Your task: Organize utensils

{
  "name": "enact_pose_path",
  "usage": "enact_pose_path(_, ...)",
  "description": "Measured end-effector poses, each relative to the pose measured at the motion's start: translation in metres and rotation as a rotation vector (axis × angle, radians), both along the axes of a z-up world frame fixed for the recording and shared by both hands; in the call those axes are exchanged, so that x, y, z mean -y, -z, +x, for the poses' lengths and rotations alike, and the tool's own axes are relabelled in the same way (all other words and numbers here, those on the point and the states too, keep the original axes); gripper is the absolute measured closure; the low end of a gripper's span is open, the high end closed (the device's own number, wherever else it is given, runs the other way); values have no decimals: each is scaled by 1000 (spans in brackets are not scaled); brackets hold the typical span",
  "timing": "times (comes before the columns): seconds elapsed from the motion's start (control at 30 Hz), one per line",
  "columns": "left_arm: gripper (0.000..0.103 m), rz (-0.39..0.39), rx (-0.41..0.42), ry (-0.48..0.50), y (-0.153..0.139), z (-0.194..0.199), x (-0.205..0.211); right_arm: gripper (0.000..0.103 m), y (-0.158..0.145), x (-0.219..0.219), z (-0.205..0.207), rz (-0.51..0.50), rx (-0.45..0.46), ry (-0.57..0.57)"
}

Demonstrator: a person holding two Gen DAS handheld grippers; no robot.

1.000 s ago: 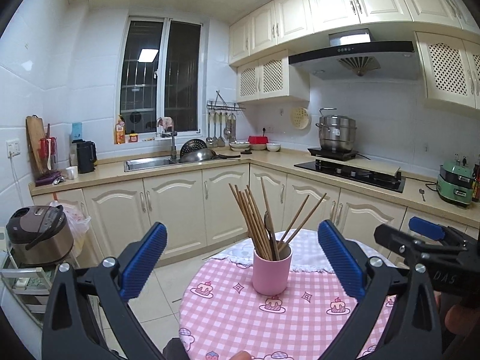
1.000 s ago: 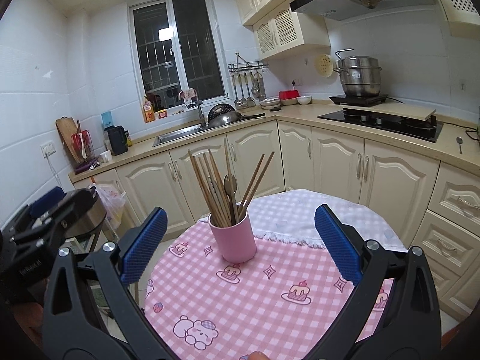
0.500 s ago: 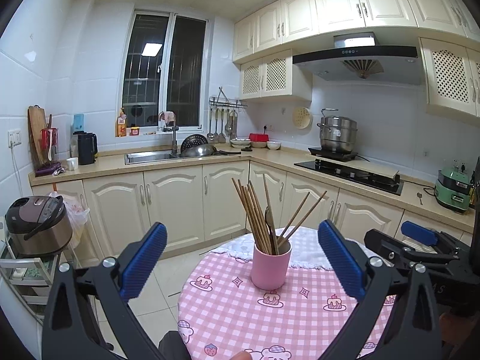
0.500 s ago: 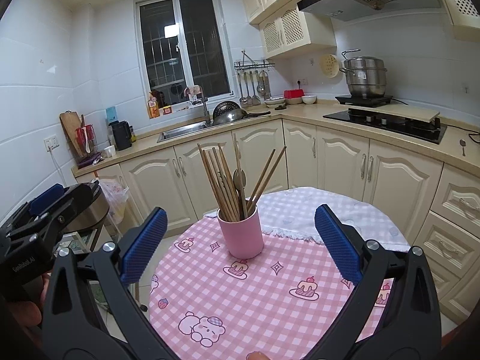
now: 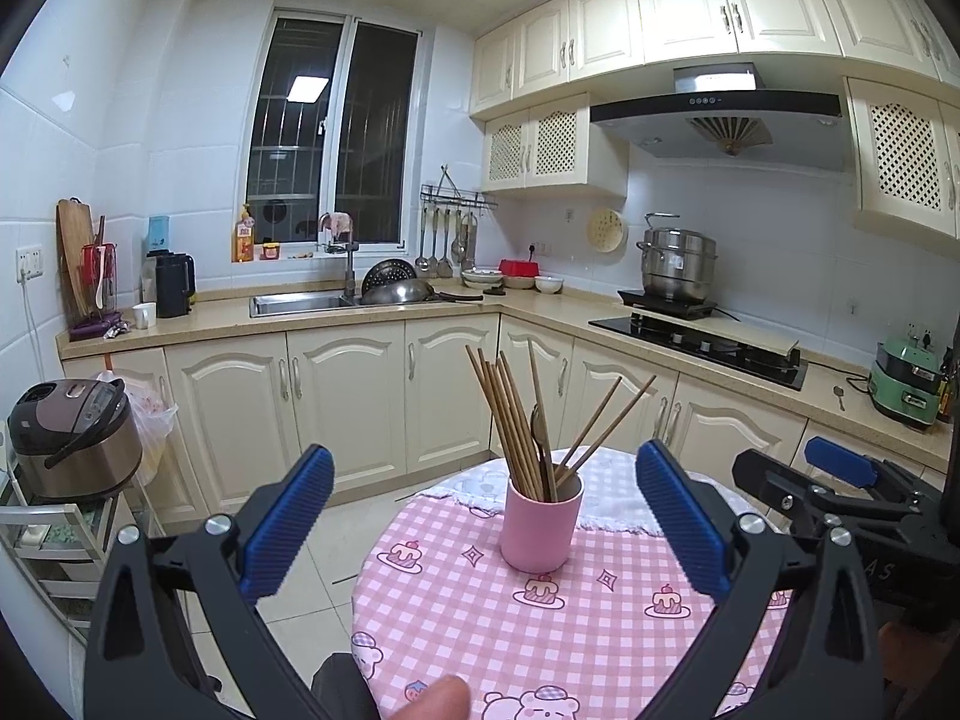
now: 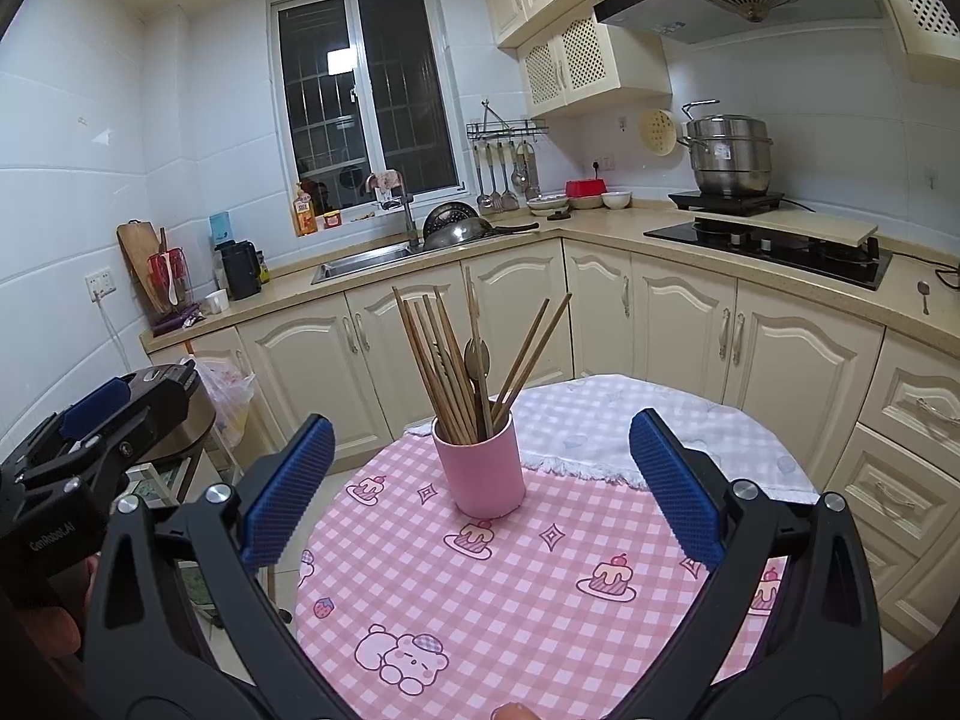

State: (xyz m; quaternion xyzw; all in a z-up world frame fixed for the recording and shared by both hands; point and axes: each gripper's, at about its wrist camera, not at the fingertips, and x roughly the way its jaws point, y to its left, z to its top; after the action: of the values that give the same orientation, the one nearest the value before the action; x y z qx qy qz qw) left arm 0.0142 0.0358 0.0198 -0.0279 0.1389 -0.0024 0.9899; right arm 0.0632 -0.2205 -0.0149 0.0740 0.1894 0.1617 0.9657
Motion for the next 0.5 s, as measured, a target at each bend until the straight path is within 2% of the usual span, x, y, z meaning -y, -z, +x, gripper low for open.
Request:
enact_pose_path(0.2,4,-6,9,0,1,-2,-1,6,1,0,-1,3,-1,-2)
enact_pose_path(0.5,4,35,41,-32,0,-6,6,6,1,0,0,-2,-5,-2)
